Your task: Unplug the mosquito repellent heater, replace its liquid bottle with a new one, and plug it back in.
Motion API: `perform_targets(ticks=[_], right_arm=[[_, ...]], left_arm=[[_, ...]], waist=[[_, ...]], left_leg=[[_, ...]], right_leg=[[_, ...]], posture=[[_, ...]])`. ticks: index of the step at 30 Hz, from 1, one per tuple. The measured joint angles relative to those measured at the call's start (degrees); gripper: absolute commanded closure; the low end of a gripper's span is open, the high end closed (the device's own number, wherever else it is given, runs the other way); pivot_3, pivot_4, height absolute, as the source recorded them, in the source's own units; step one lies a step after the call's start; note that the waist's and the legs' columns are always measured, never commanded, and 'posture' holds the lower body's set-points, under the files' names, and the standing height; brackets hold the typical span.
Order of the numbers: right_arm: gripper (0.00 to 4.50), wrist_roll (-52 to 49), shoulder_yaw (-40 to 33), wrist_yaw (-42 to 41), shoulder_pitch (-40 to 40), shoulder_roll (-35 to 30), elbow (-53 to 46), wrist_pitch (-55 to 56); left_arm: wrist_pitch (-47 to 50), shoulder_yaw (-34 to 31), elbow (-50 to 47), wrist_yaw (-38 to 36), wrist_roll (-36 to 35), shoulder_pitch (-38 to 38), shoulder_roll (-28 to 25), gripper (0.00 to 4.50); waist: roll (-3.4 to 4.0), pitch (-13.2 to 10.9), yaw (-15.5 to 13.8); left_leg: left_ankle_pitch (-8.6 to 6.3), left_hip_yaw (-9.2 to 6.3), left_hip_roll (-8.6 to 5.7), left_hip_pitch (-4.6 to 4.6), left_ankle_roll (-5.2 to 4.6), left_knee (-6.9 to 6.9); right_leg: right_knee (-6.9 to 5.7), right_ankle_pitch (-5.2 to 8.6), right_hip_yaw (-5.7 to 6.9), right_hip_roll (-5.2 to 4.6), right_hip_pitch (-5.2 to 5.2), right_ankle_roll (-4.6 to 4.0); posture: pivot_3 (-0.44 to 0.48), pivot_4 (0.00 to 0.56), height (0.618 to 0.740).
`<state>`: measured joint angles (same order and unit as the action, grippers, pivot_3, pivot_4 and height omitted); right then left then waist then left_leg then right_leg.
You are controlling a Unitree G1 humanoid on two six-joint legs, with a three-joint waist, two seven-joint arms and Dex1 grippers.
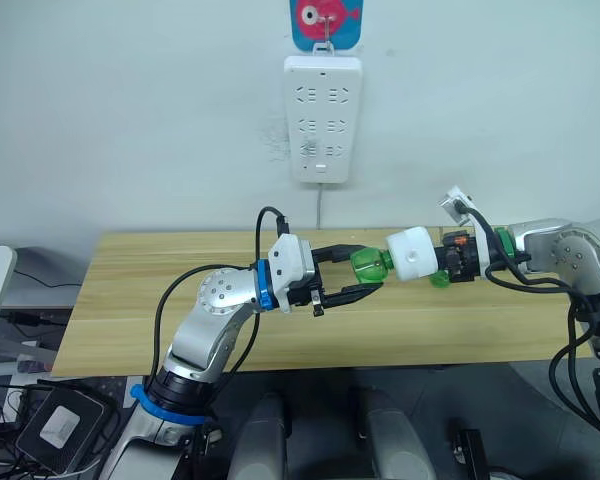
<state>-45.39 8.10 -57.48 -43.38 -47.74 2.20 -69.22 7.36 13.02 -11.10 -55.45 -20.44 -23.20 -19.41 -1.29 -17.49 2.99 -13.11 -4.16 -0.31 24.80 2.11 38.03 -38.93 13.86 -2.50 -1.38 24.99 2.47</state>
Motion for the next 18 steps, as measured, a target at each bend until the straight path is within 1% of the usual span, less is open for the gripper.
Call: perform_targets(ticks=[4,7,10,14,16,18], right_arm=[[4.47,0.58,-2.56,0.45,-0.05,-0.48,0.35,0.06],[4.47,2.14,-2.75,-0.23,-0.05,-2.46,2.20,0.74],[4.47,2.49,-3.24,-3.34,-0.68,-5.63,4.05,0.38],[4.47,-1.69,-4.79,-9.51,-4.63,-9.34,5.43,-7.15],[4.47,-4.51,-5.26,-11.26,-6.12,-9.44,5.06,-11.38],[4.47,-6.57,-6.05,-11.14,-6.87,-7.86,4.65,-14.66]], left_arm=[[-0.07,-0.01,0.03,-0.12,0.03,0.00,-0.38,2.27],[-0.21,-0.16,0.07,-0.30,0.03,0.08,-0.75,2.27],[-0.41,-1.08,0.11,-0.63,0.00,0.51,-1.77,2.27],[-0.53,-2.25,0.11,-1.59,-0.03,0.85,-2.93,2.27],[-0.57,-2.15,0.11,-1.83,-0.02,0.86,-2.82,2.27],[-0.64,-2.15,0.11,-2.15,-0.02,0.82,-2.77,2.27]], waist=[[0.00,0.00,0.00],[0.00,0.00,-0.01],[0.00,0.00,-0.04],[0.00,0.00,-0.05],[0.00,0.00,-0.05],[0.00,0.00,-0.04]], left_leg=[[0.00,-0.01,-0.01,0.00,0.00,-0.01],[0.00,0.01,-0.03,0.00,0.00,-0.01],[0.00,0.02,-0.03,0.00,0.00,-0.02],[0.00,0.01,-0.01,0.00,0.00,-0.03],[0.00,0.00,0.00,0.00,0.00,-0.03],[0.00,0.01,0.00,0.00,0.00,-0.03]], right_leg=[[0.02,0.00,0.02,0.00,-0.01,0.00],[0.05,0.00,0.00,-0.02,-0.01,0.00],[0.05,0.00,0.00,-0.02,0.00,0.00],[0.05,0.00,0.01,0.00,-0.01,0.00],[0.06,0.00,0.02,0.00,-0.01,0.00],[0.06,0.00,0.02,0.01,-0.01,0.00]], posture=[[-0.058,0.276,0.740],[-0.060,0.275,0.740],[-0.061,0.272,0.740],[-0.066,0.271,0.740],[-0.065,0.272,0.740],[-0.064,0.273,0.740]])
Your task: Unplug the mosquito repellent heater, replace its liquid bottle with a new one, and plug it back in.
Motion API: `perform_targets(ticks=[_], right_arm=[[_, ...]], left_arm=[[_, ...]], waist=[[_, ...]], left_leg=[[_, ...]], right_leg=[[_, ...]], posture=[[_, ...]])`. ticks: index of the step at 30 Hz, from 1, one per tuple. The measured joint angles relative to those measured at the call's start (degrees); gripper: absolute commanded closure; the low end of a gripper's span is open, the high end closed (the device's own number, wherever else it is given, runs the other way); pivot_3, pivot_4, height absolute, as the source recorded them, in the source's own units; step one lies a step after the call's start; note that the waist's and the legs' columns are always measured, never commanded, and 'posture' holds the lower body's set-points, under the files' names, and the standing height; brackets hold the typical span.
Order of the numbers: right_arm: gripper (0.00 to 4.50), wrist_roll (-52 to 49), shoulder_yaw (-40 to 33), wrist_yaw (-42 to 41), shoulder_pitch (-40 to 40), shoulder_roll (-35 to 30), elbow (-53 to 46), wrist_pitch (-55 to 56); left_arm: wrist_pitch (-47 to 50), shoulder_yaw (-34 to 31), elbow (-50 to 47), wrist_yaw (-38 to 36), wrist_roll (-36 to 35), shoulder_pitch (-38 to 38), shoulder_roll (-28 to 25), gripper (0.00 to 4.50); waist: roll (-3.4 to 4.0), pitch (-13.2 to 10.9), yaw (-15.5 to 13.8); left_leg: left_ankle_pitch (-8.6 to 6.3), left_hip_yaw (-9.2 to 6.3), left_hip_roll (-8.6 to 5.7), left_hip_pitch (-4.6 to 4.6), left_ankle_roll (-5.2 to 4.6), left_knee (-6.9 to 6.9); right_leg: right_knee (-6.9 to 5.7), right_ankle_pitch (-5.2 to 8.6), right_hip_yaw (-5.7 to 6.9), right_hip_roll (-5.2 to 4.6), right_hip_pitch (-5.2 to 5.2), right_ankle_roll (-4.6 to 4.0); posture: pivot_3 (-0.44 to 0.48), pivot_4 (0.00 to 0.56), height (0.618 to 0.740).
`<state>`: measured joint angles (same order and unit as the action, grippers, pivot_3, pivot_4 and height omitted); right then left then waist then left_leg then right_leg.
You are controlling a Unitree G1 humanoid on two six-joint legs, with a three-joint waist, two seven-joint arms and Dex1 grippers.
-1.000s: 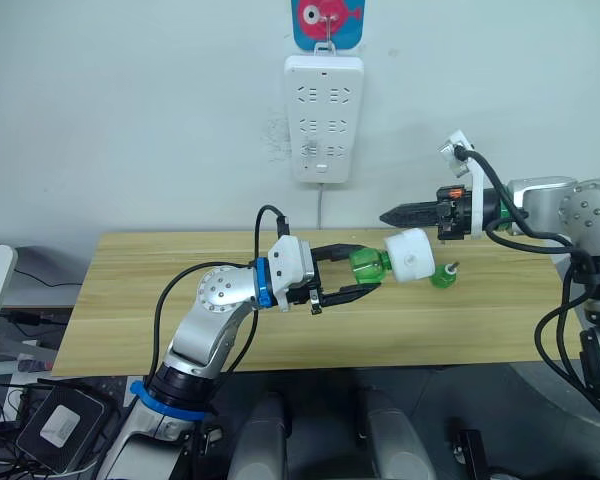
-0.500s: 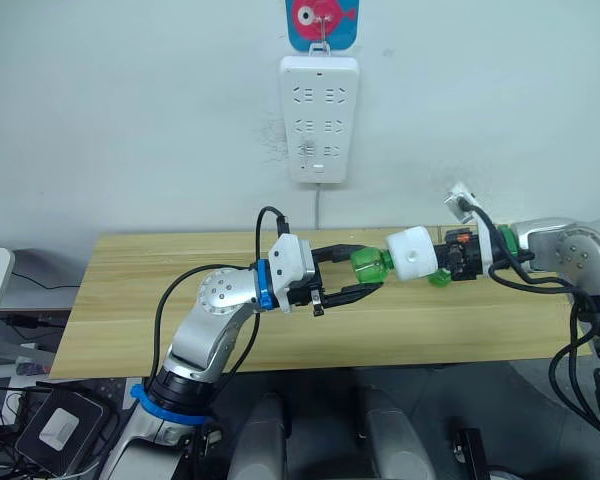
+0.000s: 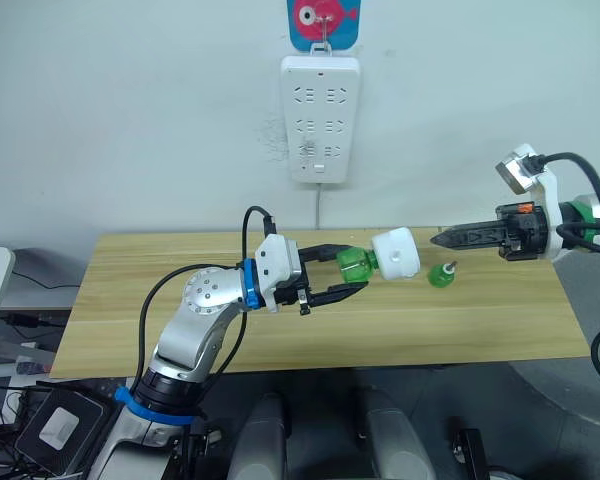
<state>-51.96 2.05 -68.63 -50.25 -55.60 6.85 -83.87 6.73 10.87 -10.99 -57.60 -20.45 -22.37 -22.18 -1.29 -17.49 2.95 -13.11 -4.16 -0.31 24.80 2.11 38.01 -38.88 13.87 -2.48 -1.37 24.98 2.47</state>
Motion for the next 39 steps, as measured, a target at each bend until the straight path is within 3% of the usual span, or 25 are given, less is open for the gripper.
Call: perform_targets(ticks=[11,22,39], right_arm=[[4.47,-2.47,-7.90,9.76,-1.10,10.43,-2.06,-8.08],[4.47,-5.95,-6.48,8.43,1.58,4.76,-6.33,-7.93],[4.47,-4.55,-6.42,10.05,0.70,7.58,-5.26,-6.16]], left_arm=[[-0.53,-0.91,0.31,-0.67,0.12,-0.38,0.30,2.27],[0.57,-0.85,0.23,-0.57,-0.03,-0.64,1.62,2.27],[2.01,-1.19,0.11,-1.92,-1.28,-0.10,1.12,2.27]], waist=[[0.00,0.00,-0.12],[0.00,0.00,-0.04],[-0.01,-0.01,0.12]], left_leg=[[0.00,-0.01,-0.03,0.02,0.00,0.02],[0.00,0.00,-0.01,0.02,0.00,0.01],[0.00,0.00,-0.01,0.02,0.00,0.01]], right_leg=[[-0.01,0.00,0.00,-0.03,0.00,0.00],[-0.02,0.00,0.01,0.00,0.00,0.00],[0.00,0.00,0.00,-0.01,0.00,0.00]], posture=[[-0.061,0.280,0.740],[-0.062,0.282,0.740],[-0.067,0.286,0.740]])
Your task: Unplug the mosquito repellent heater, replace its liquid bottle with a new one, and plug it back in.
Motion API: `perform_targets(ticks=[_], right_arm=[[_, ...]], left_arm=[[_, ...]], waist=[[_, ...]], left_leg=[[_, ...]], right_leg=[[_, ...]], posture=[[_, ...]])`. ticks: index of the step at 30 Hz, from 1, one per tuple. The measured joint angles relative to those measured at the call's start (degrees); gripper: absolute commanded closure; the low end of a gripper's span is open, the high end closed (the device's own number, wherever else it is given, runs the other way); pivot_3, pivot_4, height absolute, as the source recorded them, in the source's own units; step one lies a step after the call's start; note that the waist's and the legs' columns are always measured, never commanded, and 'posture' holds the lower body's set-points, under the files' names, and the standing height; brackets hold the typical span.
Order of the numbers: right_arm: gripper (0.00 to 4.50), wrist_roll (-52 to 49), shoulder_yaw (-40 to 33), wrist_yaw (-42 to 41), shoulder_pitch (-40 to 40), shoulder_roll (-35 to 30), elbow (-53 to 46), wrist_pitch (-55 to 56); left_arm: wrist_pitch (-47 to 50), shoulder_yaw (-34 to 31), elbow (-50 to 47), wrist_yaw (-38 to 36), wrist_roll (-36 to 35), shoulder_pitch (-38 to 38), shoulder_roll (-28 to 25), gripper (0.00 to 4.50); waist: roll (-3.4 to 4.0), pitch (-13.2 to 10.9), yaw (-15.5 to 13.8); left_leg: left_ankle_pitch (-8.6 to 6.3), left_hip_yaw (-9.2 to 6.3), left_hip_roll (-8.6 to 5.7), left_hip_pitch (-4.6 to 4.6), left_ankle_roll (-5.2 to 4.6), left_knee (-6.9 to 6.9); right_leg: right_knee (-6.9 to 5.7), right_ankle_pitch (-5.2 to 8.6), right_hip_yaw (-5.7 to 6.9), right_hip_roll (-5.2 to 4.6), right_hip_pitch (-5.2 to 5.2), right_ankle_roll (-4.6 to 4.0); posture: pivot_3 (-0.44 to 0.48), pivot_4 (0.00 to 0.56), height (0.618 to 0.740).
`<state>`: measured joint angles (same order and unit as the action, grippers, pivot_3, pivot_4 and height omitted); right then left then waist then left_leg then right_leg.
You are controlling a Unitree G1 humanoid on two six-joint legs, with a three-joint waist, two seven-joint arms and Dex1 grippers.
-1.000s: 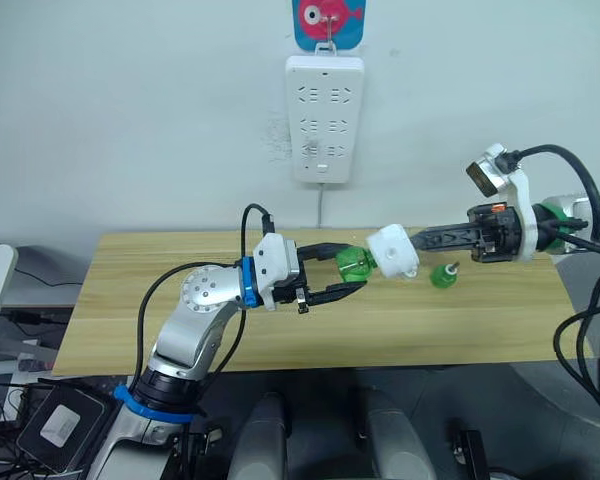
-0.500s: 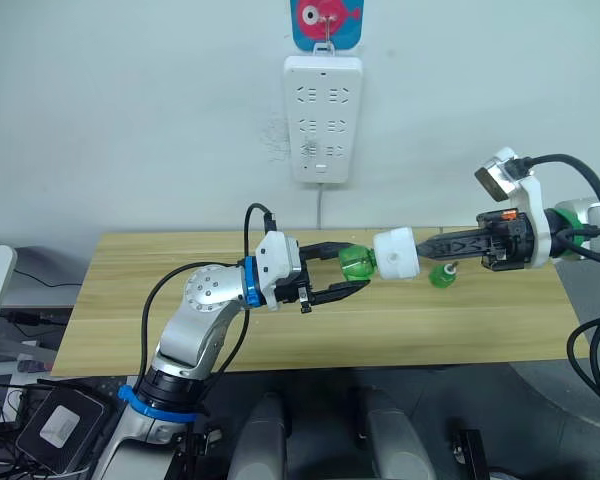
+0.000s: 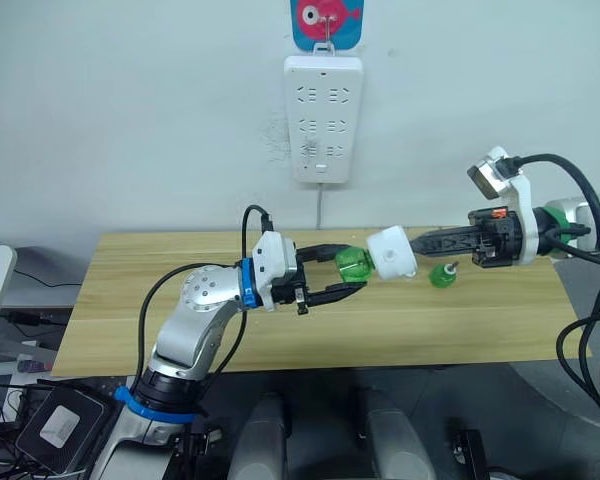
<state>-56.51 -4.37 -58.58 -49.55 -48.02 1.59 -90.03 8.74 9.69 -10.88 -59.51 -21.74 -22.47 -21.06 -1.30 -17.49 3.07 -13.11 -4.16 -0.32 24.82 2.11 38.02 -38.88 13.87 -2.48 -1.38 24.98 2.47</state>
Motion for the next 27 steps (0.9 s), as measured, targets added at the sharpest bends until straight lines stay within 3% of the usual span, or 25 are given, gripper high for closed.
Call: perform_targets(ticks=[10,18,27], right_arm=[[4.47,-0.48,0.27,-1.45,-0.14,-1.57,-0.32,-0.54],[4.47,6.36,8.47,-9.16,-0.42,-7.72,6.76,8.73],[4.47,13.99,11.31,-10.82,-3.33,-1.93,14.40,17.19]], left_arm=[[-0.91,-0.23,0.14,0.14,0.05,0.00,0.82,2.27],[-1.81,0.06,0.10,-0.05,0.11,0.07,0.89,2.27],[-1.29,0.19,-1.08,-0.12,-0.63,0.15,0.76,2.27]], waist=[[0.00,0.00,-0.03],[-0.01,0.00,-0.06],[-0.01,-0.01,0.15]], left_leg=[[0.00,0.00,0.00,0.00,0.00,0.00],[0.00,0.02,0.00,0.00,0.00,0.00],[0.00,-0.01,0.01,0.00,0.00,-0.04]], right_leg=[[0.00,0.00,0.00,0.00,0.00,0.00],[0.02,0.00,0.00,0.00,0.00,0.01],[0.02,0.00,0.01,0.01,0.02,0.00]], posture=[[-0.062,0.289,0.740],[-0.062,0.289,0.740],[-0.058,0.278,0.740]])
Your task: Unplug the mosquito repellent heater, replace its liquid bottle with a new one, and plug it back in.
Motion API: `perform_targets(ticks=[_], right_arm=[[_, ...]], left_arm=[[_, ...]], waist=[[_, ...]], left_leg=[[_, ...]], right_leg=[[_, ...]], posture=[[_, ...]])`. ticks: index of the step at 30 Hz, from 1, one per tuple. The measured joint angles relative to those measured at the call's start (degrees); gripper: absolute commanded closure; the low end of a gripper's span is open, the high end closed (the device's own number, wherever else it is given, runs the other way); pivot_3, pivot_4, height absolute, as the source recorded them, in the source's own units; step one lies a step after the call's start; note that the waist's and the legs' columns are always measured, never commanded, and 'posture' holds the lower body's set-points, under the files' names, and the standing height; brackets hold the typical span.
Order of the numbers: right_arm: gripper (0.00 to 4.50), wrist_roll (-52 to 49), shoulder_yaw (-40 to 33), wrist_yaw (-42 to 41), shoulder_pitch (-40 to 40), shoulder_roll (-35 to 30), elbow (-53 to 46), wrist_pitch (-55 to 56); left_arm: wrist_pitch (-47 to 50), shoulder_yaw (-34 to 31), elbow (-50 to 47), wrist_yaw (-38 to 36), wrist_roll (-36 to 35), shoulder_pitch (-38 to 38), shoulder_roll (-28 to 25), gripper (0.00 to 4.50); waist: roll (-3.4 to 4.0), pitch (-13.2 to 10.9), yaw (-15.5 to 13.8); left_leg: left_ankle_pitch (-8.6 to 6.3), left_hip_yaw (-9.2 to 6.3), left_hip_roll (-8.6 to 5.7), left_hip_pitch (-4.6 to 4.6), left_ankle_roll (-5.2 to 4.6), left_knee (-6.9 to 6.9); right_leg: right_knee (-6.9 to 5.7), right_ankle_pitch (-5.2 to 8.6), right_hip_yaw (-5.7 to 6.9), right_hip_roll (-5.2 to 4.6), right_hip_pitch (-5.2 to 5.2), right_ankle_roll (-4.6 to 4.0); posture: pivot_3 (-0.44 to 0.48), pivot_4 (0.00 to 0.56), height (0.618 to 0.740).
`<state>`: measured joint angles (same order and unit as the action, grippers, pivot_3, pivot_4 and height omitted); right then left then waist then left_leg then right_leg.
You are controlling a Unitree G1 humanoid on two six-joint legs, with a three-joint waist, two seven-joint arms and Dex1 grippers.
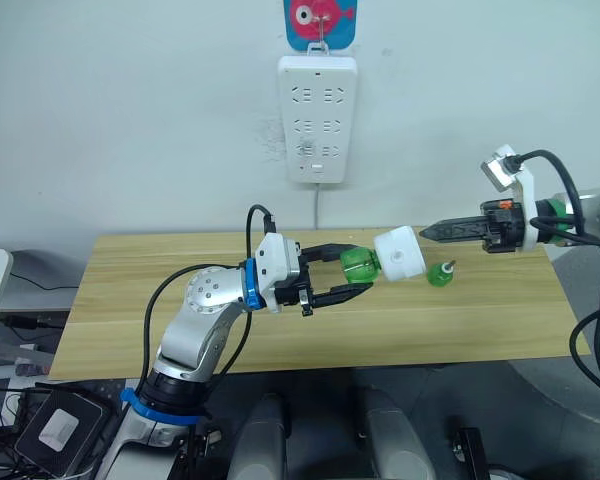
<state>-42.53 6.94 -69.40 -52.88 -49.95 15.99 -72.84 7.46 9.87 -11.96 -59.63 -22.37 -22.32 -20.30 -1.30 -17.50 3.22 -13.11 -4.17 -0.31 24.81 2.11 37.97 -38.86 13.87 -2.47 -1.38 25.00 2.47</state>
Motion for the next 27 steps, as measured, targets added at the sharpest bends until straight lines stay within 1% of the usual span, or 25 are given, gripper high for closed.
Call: perform_targets(ticks=[4,6,8,11,14,17,21,27], right_arm=[[4.47,1.21,-1.74,5.10,1.74,6.82,-0.79,1.26],[4.47,0.61,-2.58,7.27,4.56,9.96,-4.04,0.37],[4.47,-0.48,-3.97,9.64,7.74,11.78,-7.43,-1.65],[4.47,-4.30,-7.45,11.35,11.12,11.25,-13.15,-7.84],[4.47,-10.22,-11.17,12.00,12.14,10.55,-19.76,-14.48],[4.47,-16.46,-14.95,14.06,12.41,10.25,-23.77,-18.74],[4.47,-22.51,-15.99,19.52,11.88,11.11,-24.28,-19.20],[4.47,-30.80,-16.17,26.36,6.14,11.17,-21.49,-19.20]], left_arm=[[1.00,0.61,-1.06,0.21,-0.24,-0.09,0.11,2.27],[1.72,0.84,-1.07,0.58,-0.36,-0.35,0.38,2.27],[3.27,0.59,-1.09,1.71,-1.26,-0.85,0.67,2.27],[4.65,-0.89,-0.91,3.92,-1.65,-1.11,0.65,2.27],[4.61,-1.40,-0.08,5.18,-1.18,-1.50,0.45,2.27],[4.37,-1.28,1.69,5.27,0.00,-1.31,0.34,2.27],[3.92,-1.17,1.86,5.17,0.42,-1.22,0.37,2.27],[3.17,-0.47,2.18,4.88,1.00,-1.25,0.41,2.27]], waist=[[0.00,0.00,-0.03],[0.00,0.00,-0.13],[0.00,0.00,-0.55],[0.00,0.00,-0.96],[0.00,0.00,-1.02],[0.00,0.01,-1.04],[0.00,0.01,-0.96],[0.00,0.01,-0.77]], left_leg=[[0.00,-0.01,-0.01,0.00,0.00,0.00],[0.00,-0.03,-0.01,0.01,0.01,0.00],[0.00,-0.08,-0.02,0.03,0.01,0.04],[0.00,-0.07,-0.06,0.04,0.01,0.07],[0.00,-0.08,-0.03,0.02,0.00,0.07],[0.00,-0.07,-0.02,0.02,0.00,0.07],[0.00,-0.05,-0.02,0.02,0.00,0.06],[0.00,-0.03,-0.02,0.02,0.00,0.06]], right_leg=[[-0.01,0.00,0.00,-0.01,-0.01,0.00],[-0.01,0.00,0.01,-0.01,0.00,0.00],[-0.01,0.00,0.04,-0.03,-0.01,0.00],[-0.02,0.00,0.01,-0.07,-0.01,0.00],[-0.05,0.00,0.04,-0.04,-0.02,0.00],[-0.05,0.00,0.05,0.00,-0.02,0.00],[-0.05,0.00,0.03,-0.01,-0.02,0.00],[-0.04,0.00,0.02,-0.01,-0.02,0.00]], posture=[[-0.054,0.276,0.740],[-0.054,0.276,0.740],[-0.041,0.275,0.740],[-0.040,0.274,0.740],[-0.043,0.273,0.740],[-0.047,0.271,0.740],[-0.059,0.267,0.740],[-0.071,0.267,0.740]])
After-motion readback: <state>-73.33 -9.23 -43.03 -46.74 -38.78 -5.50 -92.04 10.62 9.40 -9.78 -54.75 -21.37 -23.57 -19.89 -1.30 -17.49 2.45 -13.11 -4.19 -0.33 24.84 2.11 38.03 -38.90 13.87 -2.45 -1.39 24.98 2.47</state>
